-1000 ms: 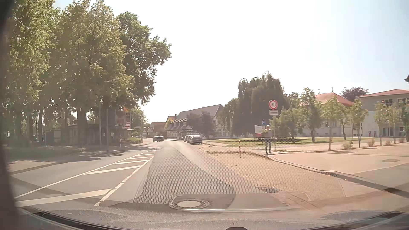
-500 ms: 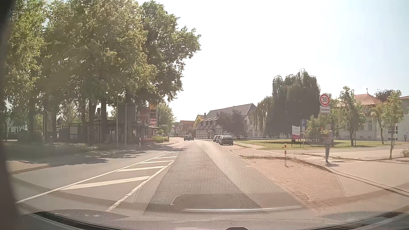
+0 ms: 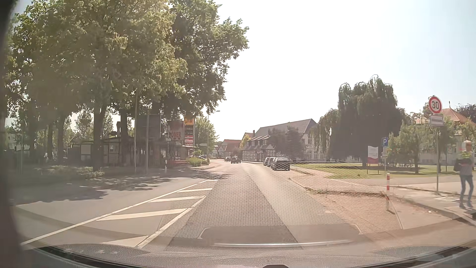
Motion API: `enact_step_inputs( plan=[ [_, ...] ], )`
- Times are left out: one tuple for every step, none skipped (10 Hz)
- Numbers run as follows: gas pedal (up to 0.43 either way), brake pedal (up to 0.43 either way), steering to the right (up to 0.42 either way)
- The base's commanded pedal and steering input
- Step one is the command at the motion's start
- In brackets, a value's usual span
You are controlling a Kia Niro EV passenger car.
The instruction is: Follow the waypoints while adhering to traffic rules and regulations
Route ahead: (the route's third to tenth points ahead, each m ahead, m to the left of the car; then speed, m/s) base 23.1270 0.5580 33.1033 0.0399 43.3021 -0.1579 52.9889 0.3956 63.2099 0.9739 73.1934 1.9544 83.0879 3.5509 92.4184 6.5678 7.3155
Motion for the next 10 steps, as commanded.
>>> enact_step_inputs(
  plan=[
    [0.138, 0.0, -0.03],
    [0.138, 0.0, -0.027],
    [0.138, 0.0, -0.023],
    [0.138, 0.0, -0.016],
    [0.157, 0.0, -0.011],
    [0.169, 0.0, -0.011],
    [0.169, 0.0, -0.006],
    [0.177, 0.0, 0.0],
    [0.177, 0.0, 0.006],
    [0.177, 0.0, 0.013]
  ],
)
